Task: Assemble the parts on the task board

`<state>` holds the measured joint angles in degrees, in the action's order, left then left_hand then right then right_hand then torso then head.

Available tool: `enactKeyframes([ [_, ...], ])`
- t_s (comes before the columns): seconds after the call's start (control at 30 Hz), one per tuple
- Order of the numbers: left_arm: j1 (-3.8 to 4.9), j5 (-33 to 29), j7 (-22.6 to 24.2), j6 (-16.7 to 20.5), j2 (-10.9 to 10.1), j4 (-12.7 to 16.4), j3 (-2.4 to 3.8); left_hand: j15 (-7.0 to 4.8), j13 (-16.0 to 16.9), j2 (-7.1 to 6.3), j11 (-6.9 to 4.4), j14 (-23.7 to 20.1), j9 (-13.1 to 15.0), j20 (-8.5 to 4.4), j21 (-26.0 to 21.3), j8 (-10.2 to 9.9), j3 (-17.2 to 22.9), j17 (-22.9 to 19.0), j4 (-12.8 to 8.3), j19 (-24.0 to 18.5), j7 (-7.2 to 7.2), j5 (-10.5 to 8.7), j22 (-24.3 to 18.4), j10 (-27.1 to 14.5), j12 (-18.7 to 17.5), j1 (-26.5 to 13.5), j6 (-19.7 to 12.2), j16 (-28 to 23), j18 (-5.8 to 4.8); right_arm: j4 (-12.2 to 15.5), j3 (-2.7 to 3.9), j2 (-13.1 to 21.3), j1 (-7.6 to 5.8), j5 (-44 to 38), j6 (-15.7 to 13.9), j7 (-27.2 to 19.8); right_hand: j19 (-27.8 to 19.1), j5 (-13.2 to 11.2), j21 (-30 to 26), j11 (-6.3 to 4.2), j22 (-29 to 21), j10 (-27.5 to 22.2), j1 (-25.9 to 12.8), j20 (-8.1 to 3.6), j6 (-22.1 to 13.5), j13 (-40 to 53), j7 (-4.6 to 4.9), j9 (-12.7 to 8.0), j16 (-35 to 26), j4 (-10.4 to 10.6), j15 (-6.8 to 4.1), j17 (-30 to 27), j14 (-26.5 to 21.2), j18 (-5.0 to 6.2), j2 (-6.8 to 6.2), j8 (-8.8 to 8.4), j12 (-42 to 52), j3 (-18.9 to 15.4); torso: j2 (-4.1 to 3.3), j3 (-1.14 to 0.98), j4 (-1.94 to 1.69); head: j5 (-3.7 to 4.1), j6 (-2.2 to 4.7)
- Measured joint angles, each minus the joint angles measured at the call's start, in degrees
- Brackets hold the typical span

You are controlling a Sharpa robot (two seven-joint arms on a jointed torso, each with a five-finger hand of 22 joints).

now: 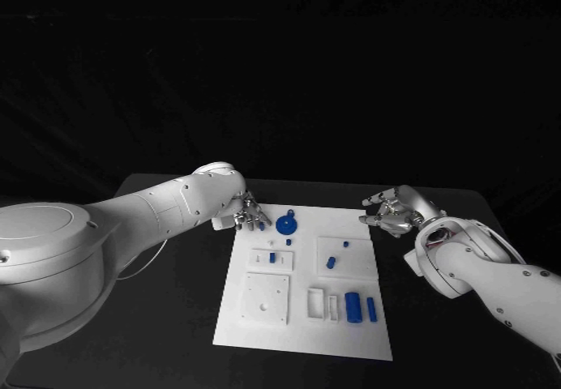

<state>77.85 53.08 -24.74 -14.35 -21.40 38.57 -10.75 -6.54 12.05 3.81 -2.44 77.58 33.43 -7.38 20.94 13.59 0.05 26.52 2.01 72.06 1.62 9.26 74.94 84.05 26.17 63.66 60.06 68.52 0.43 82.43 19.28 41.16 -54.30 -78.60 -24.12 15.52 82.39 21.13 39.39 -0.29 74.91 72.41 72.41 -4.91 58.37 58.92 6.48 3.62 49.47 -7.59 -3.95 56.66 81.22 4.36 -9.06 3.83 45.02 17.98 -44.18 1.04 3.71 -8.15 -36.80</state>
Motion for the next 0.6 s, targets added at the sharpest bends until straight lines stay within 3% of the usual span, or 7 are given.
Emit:
enactKeyframes([
  [0.33, 0.00, -0.8, 0.0, 0.0, -0.1, -0.1, 0.00, -0.09, 0.0, 1.98, 0.00, -0.1, 0.4, 0.00, 0.0, 0.1, 1.0, 0.0, -2.8, 0.0, -0.03, 1.09, 0.0, 0.0, 0.0, 2.8, 0.0, 0.2, 0.00, -0.1, 0.00, -0.1, 0.00, 0.0, 0.0, 0.1, 0.0, 0.0, 0.0, 0.08, 0.0, 0.1, 0.0, 0.00, 0.1, 0.0, -0.07, 0.0, 0.0, 0.0, 0.00, 0.0, 0.0, 0.00, 0.00, 0.00, 0.0, 0.0, -0.03, 0.00, 0.04, -0.08, -0.05],
  [0.43, 0.01, -1.0, 0.0, 0.0, -0.1, 0.0, 0.01, -0.21, -0.1, 2.29, -0.11, -0.2, 2.9, -0.02, 0.0, 2.0, 1.3, 0.1, -3.4, 0.0, -0.64, 2.30, 0.0, -0.1, 0.0, 3.1, 0.0, 0.3, 0.00, -0.2, 0.00, -0.1, 0.00, 0.0, 0.0, 0.1, 0.0, 0.0, 0.0, 0.08, 0.0, 0.1, 0.0, 0.00, 0.1, 0.0, -0.08, 0.0, 0.0, 0.0, 0.00, 0.0, 0.0, 0.00, 0.00, 0.00, 0.0, 0.0, -0.03, 0.00, 0.04, -0.08, -0.09],
  [0.5, 0.02, -1.0, 0.0, 0.0, -0.2, 0.0, 0.01, -0.21, -0.1, 2.65, -0.42, -0.2, 6.9, -0.21, 0.0, 4.8, 1.8, 0.2, -3.8, -0.2, -1.40, 3.66, 0.0, 0.0, 0.0, 3.5, -0.4, 0.3, 0.00, -0.2, 0.00, -0.1, 0.00, 0.0, 0.0, 0.1, 0.0, 0.0, 0.0, 0.09, 0.0, 0.1, 0.0, 0.00, 0.1, 0.0, -0.08, 0.0, 0.0, 0.0, 0.00, 0.0, 0.0, 0.00, 0.00, 0.00, 0.0, 0.0, -0.03, 0.00, 0.04, -0.13, -0.13],
  [0.6, 0.03, -1.2, 0.0, 0.1, -0.3, 0.1, 0.02, -0.21, -0.1, 2.94, -0.42, -0.2, 9.6, -0.21, 0.0, 6.2, 2.9, 0.2, -4.9, -0.2, -1.42, 6.03, 0.0, 0.0, 0.0, 3.8, -1.5, 0.3, 0.00, -0.2, 0.00, -0.2, 0.00, 0.0, 0.0, 0.1, 0.0, 0.0, 0.0, 0.08, 0.0, 0.1, 0.0, 0.00, 0.1, 0.0, -0.08, 0.0, 0.0, 0.0, 0.00, 0.0, 0.0, 0.00, 0.00, 0.00, 0.0, 0.0, -0.03, 0.00, 0.04, -0.14, -0.17],
])
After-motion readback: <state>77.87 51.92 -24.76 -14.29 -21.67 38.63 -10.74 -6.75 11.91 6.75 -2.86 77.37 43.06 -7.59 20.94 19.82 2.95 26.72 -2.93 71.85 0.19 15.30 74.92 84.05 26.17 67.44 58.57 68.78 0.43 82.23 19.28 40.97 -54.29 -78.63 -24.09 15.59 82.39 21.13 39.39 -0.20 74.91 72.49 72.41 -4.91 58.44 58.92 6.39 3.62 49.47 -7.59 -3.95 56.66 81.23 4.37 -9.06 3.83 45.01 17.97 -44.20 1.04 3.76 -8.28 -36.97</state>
